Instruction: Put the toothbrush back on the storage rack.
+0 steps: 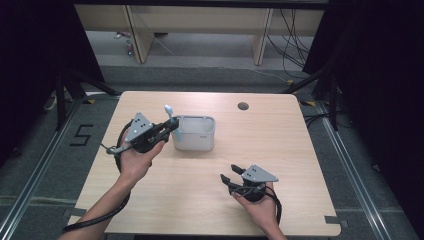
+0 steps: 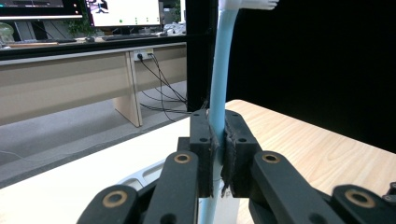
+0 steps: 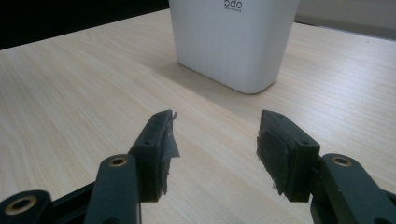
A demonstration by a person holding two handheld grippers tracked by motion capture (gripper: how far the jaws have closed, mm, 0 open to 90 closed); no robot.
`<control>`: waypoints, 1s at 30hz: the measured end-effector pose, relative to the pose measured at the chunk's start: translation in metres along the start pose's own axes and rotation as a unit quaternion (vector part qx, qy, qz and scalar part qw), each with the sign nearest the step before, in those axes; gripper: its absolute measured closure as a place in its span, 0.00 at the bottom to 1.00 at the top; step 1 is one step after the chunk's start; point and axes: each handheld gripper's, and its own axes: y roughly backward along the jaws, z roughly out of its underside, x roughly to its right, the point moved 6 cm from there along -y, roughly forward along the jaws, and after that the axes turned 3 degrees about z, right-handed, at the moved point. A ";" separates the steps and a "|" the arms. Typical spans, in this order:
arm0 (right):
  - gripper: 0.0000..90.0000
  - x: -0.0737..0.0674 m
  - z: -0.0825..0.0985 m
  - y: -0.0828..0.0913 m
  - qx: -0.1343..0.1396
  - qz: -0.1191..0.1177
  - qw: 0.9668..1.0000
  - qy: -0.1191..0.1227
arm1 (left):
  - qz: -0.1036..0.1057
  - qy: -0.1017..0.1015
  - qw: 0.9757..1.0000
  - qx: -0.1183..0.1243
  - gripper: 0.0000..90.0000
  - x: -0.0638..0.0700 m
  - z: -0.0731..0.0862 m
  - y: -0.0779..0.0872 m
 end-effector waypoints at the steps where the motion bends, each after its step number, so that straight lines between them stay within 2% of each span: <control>1: 0.52 0.000 -0.001 -0.001 0.008 0.002 1.000 0.002 | 0.000 -0.012 1.000 0.005 0.92 -0.002 -0.002 -0.001; 2: 0.52 0.002 -0.001 -0.001 0.009 0.000 1.000 0.007 | 0.000 -0.015 1.000 0.005 0.92 -0.002 -0.002 -0.002; 3: 0.52 0.001 -0.001 -0.002 0.017 -0.002 1.000 -0.001 | -0.001 -0.016 1.000 0.006 0.92 -0.003 -0.003 -0.002; 4: 0.52 0.002 -0.001 -0.001 0.010 0.005 1.000 0.000 | -0.002 -0.017 1.000 0.006 0.92 -0.004 -0.003 -0.003; 5: 0.51 0.003 -0.001 -0.001 0.012 0.004 1.000 0.007 | -0.003 -0.016 1.000 0.006 0.92 -0.004 -0.004 -0.003; 7: 0.52 0.002 0.000 -0.002 0.017 0.000 1.000 0.004 | -0.006 -0.018 1.000 0.008 0.92 -0.006 -0.005 -0.004; 11: 0.51 0.001 0.002 -0.001 0.001 -0.001 1.000 -0.005 | -0.009 -0.021 1.000 0.009 0.92 -0.009 -0.007 -0.006; 12: 0.51 0.004 0.001 -0.001 0.009 0.005 1.000 0.008 | -0.010 -0.022 1.000 0.010 0.92 -0.010 -0.008 -0.006; 14: 0.51 0.003 0.002 -0.001 0.008 0.003 1.000 0.002 | -0.011 -0.024 1.000 0.009 0.92 -0.011 -0.009 -0.007; 16: 0.51 0.004 0.001 -0.001 0.010 0.004 1.000 0.010 | -0.013 -0.023 1.000 0.012 0.92 -0.012 -0.010 -0.008; 17: 0.51 0.002 0.002 -0.001 0.005 0.004 1.000 -0.004 | -0.013 -0.023 1.000 0.012 0.92 -0.013 -0.011 -0.008; 19: 0.51 0.001 0.003 0.000 0.002 0.003 1.000 -0.010 | -0.015 -0.023 1.000 0.013 0.92 -0.014 -0.012 -0.009; 25: 0.51 0.002 0.003 0.000 0.004 0.006 1.000 -0.006 | -0.018 -0.025 0.999 0.014 0.92 -0.018 -0.014 -0.011; 30: 0.51 0.001 0.003 0.000 -0.001 0.002 1.000 -0.014 | -0.020 -0.027 0.999 0.015 0.92 -0.020 -0.015 -0.012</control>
